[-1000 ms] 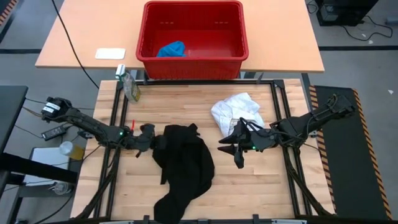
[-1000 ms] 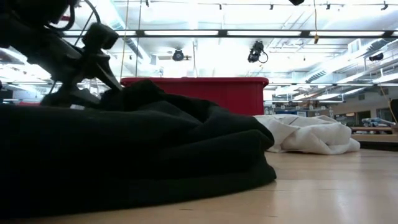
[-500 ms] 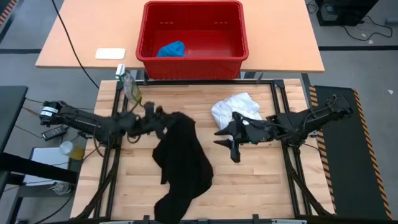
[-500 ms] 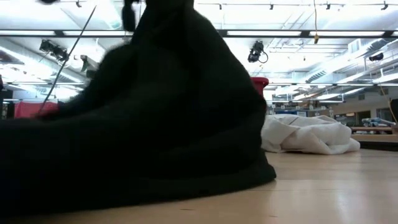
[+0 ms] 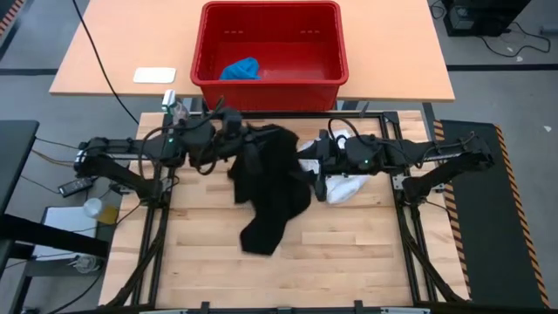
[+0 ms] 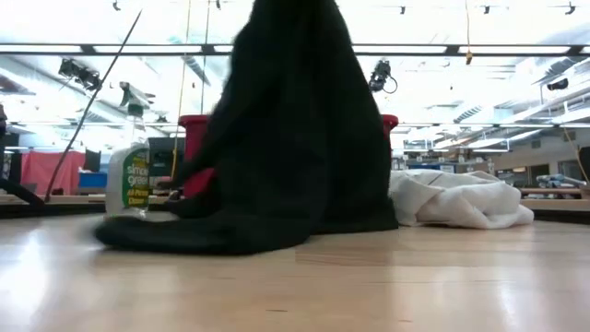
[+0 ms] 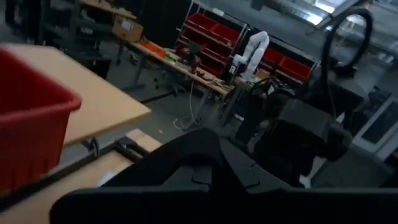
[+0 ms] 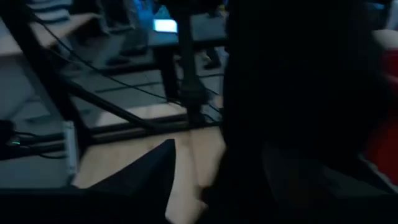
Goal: Fold laundry
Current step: Fold the black shirt
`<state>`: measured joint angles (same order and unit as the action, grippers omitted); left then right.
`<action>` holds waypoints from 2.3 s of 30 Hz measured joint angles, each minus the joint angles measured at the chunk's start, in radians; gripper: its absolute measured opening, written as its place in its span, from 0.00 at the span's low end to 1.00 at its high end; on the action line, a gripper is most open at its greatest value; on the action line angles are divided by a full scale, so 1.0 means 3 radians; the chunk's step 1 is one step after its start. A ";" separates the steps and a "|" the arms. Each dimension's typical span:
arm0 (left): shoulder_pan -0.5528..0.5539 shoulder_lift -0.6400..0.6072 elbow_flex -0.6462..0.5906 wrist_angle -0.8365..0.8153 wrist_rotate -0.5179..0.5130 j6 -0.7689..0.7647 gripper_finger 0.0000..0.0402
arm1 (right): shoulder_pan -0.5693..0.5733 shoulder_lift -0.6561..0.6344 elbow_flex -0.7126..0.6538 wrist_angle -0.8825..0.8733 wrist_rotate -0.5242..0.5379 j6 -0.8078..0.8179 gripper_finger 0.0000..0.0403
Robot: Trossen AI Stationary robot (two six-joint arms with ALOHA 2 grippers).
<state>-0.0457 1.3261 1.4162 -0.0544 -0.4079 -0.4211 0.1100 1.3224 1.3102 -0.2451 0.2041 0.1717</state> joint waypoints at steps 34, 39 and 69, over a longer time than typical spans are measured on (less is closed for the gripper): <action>0.0003 0.0358 0.1746 -0.2100 0.1501 0.0588 0.03 | -0.0119 -0.0082 -0.0005 -0.0164 -0.0474 -0.0373 0.58; -0.0027 0.0358 0.1745 -0.2101 0.1491 0.0490 0.03 | -0.0058 -0.0096 -0.0005 -0.0128 -0.0477 -0.0390 0.57; -0.0032 0.0358 0.1742 -0.1719 0.1443 0.0688 0.03 | 0.0235 0.0214 -0.0004 0.0589 0.0788 -0.1171 0.29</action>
<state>-0.0555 1.4334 1.9388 -0.5702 0.0250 -0.2146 0.1804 1.3865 1.3090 -0.0685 0.4406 -0.1797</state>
